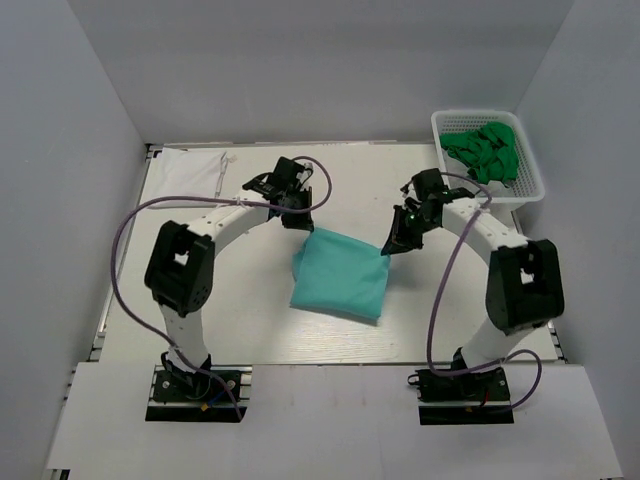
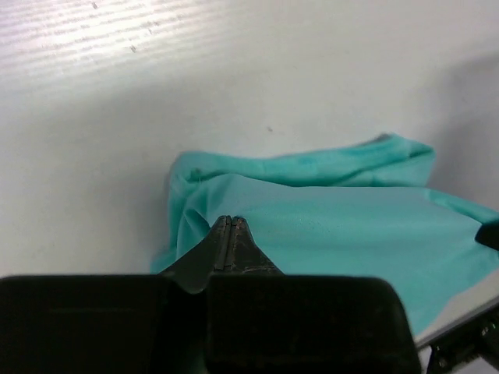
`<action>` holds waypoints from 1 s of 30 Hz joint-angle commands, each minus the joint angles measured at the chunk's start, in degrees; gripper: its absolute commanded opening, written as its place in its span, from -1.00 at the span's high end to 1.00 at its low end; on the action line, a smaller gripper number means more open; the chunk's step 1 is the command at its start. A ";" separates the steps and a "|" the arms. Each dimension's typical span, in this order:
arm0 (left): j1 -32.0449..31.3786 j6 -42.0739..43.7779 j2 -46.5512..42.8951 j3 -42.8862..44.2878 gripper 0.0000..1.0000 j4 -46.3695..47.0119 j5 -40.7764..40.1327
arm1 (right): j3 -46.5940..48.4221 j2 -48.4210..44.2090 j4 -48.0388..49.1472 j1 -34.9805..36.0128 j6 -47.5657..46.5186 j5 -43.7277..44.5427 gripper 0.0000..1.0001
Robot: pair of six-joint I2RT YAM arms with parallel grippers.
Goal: Fold and stack the t-shirts
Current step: Smooth out wrinkles on the folded tshirt
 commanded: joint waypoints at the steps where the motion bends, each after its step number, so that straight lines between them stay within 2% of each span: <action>1: 2.14 -0.30 3.77 5.18 1.00 3.09 -1.69 | 5.15 5.04 4.13 -1.61 0.18 0.54 1.00; 4: 3.54 -0.30 7.75 8.61 1.00 2.22 -1.07 | 7.43 11.00 3.78 -2.14 1.14 0.97 1.00; 10: 5.21 -0.82 13.38 10.63 1.00 3.45 2.00 | 8.75 15.85 8.17 -2.76 2.37 4.31 1.00; 11: 5.21 -0.82 13.99 11.60 1.00 3.45 2.01 | 9.63 16.82 9.13 -2.85 2.29 4.49 0.62; 13: 5.74 -0.82 15.92 13.36 1.00 0.56 2.54 | 11.47 17.70 9.75 -2.85 2.12 4.49 0.16; 14: 5.74 -0.82 15.93 15.80 0.85 -0.59 2.54 | 12.96 17.97 9.50 -2.85 1.42 4.06 -0.18; 16: 5.74 -1.35 16.55 17.84 0.36 -2.08 2.54 | 14.90 17.62 8.71 -2.50 0.80 2.47 -0.81; 17: 5.74 -1.35 15.76 17.85 -0.01 -2.09 1.67 | 15.87 16.31 8.53 -2.58 0.27 2.21 -0.81; 19: 6.26 -1.35 14.53 18.38 -0.51 -2.61 0.87 | 16.23 15.25 7.74 -2.32 0.18 2.20 -0.81; 20: 6.27 -1.35 13.66 18.38 -0.99 -2.62 -0.27 | 16.23 13.16 7.48 -2.32 0.27 2.20 -0.81; 23: 6.27 -1.35 10.05 18.38 -1.00 -4.11 -2.90 | 13.35 8.51 7.38 -2.06 0.62 2.99 -0.81; 27: 5.65 1.62 5.31 13.83 -1.00 -4.64 -3.44 | 8.60 2.52 8.79 -1.35 1.23 2.56 -0.81; 28: 4.87 3.20 4.60 12.41 -1.00 -3.86 -2.83 | 7.28 1.81 8.79 -1.35 1.41 2.47 -0.81; 30: 4.34 7.42 2.67 7.77 -1.00 -1.66 3.30 | 4.91 -0.56 8.97 -1.26 0.71 1.51 -0.81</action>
